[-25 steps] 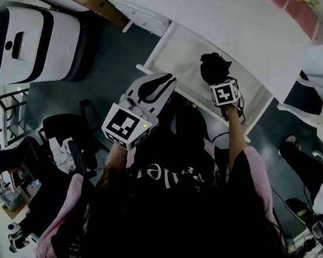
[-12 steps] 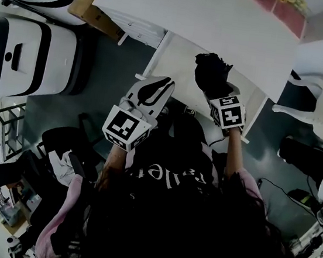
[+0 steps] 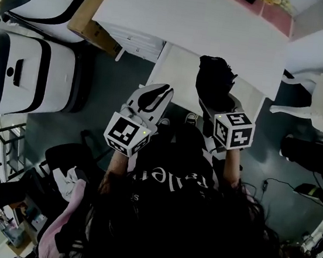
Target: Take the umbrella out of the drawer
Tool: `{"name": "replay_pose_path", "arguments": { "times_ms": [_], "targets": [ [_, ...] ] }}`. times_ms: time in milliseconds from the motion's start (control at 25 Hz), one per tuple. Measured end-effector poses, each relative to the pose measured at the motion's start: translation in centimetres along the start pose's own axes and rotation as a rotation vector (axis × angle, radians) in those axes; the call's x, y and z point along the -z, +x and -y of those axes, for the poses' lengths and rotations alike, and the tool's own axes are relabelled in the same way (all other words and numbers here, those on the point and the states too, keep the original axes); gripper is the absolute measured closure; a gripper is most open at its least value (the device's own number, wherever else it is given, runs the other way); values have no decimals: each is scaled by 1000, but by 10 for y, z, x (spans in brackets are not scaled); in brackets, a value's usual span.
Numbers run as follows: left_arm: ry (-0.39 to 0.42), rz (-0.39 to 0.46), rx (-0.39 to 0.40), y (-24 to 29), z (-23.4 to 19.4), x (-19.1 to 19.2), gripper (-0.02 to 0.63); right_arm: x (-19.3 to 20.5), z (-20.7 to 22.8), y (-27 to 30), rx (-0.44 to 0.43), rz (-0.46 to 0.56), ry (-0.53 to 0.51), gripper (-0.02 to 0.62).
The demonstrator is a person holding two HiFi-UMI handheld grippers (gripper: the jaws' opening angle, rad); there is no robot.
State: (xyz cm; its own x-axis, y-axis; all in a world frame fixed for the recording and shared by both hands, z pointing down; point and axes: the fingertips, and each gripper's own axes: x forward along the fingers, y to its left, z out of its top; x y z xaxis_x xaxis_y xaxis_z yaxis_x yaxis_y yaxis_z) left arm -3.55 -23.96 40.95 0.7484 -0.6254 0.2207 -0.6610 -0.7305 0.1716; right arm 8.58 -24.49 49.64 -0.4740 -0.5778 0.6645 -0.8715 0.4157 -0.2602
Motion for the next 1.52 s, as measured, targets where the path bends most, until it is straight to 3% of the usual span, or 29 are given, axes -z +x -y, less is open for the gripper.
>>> {"name": "replay_pose_path", "arguments": {
  "times_ms": [360,720,1200,1520],
  "targets": [
    [10,22,107,-37,2,0,557,-9,-48,-38,80,137,123,314],
    [4,22,254,-57,22,9,557,23,-95,-64,136,163,242,314],
    [-12,11,292,-58,41,17,557,48,-97,-81,170,141,290,314],
    [16,29,296,-59,92,13,557,79,-94,-119,154,150,284,314]
  ]
}}
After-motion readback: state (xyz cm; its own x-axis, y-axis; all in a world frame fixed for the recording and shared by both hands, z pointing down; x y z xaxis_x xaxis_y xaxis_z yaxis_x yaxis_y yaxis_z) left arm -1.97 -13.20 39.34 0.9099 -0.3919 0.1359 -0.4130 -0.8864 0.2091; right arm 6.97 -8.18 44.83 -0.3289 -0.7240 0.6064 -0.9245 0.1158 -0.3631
